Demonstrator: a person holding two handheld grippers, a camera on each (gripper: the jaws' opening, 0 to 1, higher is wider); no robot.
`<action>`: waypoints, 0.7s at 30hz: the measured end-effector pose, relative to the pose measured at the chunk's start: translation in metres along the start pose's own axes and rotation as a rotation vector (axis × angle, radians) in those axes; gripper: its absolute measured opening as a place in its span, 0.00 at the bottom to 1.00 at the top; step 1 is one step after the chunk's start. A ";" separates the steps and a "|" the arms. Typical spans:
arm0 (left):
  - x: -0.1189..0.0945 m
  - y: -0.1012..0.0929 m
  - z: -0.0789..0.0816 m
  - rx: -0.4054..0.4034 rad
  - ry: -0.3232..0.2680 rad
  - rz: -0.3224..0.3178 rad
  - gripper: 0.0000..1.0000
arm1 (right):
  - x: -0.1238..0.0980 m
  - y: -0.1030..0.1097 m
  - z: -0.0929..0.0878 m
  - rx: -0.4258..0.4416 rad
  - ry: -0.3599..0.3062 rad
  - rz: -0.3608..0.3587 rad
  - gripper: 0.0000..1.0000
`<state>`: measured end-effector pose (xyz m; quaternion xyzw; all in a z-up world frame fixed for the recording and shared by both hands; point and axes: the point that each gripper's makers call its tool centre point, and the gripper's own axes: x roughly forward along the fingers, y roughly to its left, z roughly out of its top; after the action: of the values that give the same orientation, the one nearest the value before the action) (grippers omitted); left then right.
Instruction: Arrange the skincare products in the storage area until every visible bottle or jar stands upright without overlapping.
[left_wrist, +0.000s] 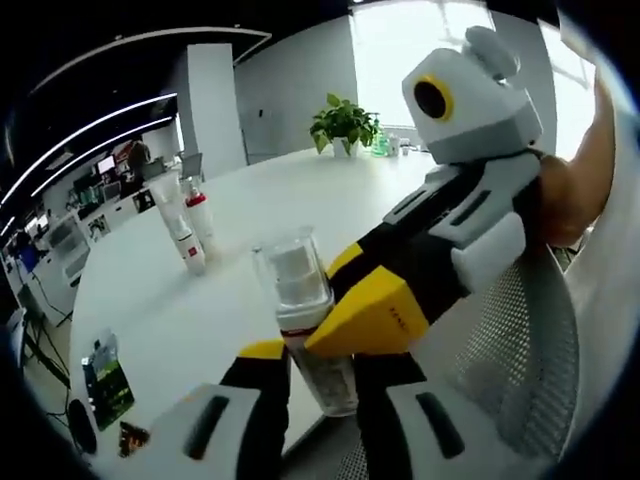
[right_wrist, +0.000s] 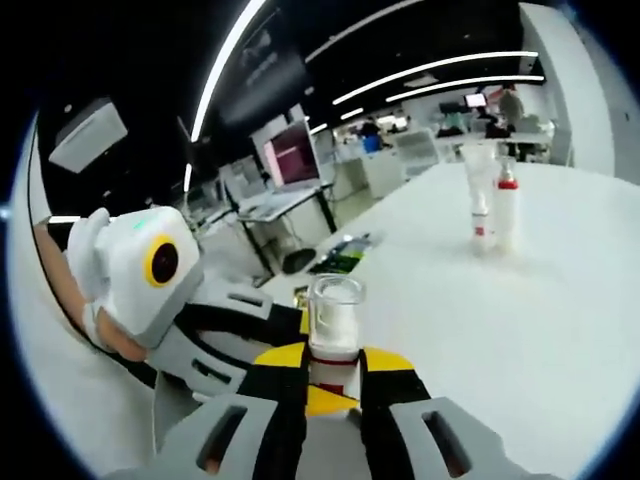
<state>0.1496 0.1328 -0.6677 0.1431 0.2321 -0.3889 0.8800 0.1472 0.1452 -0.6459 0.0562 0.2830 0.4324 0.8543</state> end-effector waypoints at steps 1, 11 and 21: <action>0.000 0.000 -0.001 0.015 0.002 0.004 0.20 | 0.000 0.000 0.000 0.001 -0.002 -0.004 0.15; 0.006 0.003 -0.022 0.153 0.191 -0.044 0.21 | -0.005 -0.019 0.015 0.116 -0.070 -0.041 0.15; 0.020 0.021 -0.073 0.380 0.419 0.010 0.09 | -0.014 -0.060 0.027 0.192 -0.110 -0.143 0.15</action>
<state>0.1553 0.1655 -0.7392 0.3842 0.3311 -0.3831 0.7720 0.1974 0.1016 -0.6377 0.1412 0.2790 0.3377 0.8878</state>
